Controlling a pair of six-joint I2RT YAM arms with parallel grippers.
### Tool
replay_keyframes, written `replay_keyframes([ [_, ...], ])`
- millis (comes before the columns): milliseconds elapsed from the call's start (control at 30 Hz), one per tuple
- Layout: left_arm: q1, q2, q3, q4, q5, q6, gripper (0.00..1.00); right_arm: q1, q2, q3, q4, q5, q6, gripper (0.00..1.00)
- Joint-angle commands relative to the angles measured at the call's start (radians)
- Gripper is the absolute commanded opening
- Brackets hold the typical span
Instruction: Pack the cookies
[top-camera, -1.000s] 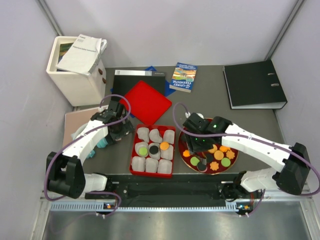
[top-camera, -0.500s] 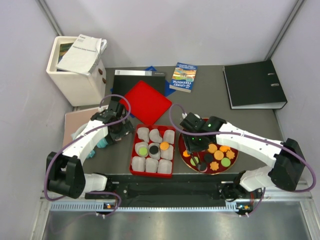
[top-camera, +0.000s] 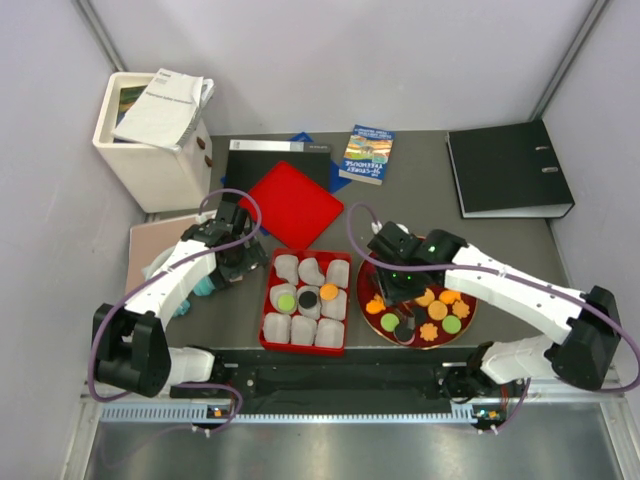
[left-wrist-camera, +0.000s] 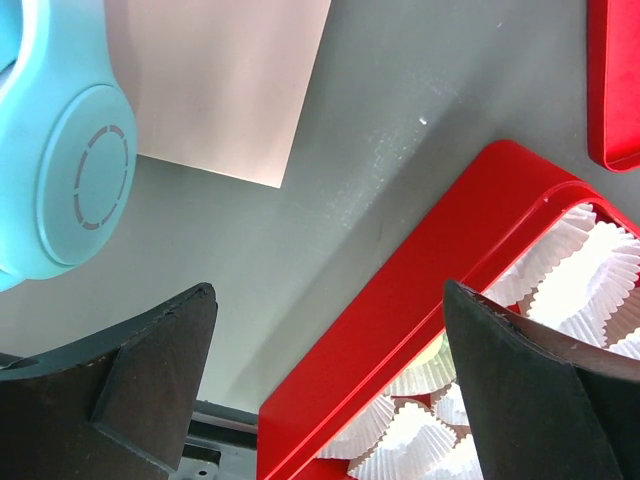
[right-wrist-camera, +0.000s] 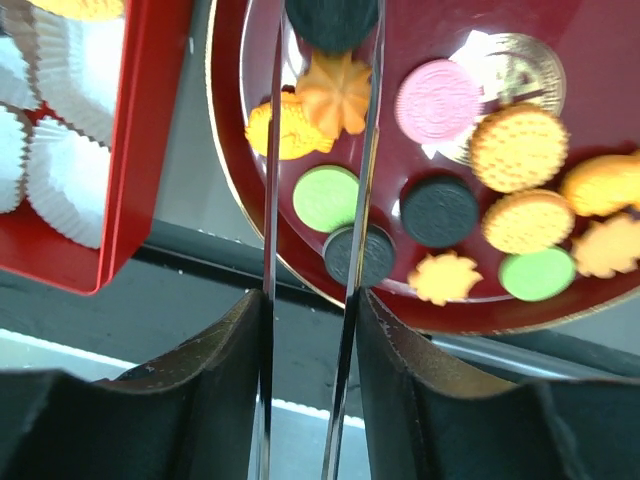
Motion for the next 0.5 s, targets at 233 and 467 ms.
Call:
replay_keyframes([
  [233, 0.021, 0.015, 0.047, -0.012, -0.024, 0.005, 0.99, 0.000, -0.065, 0.284, -0.155, 0.083, -0.032, 0.38],
  [467, 0.027, -0.004, 0.033, -0.012, -0.027, 0.005, 0.99, 0.062, -0.016, 0.391, -0.145, 0.073, -0.048, 0.37],
])
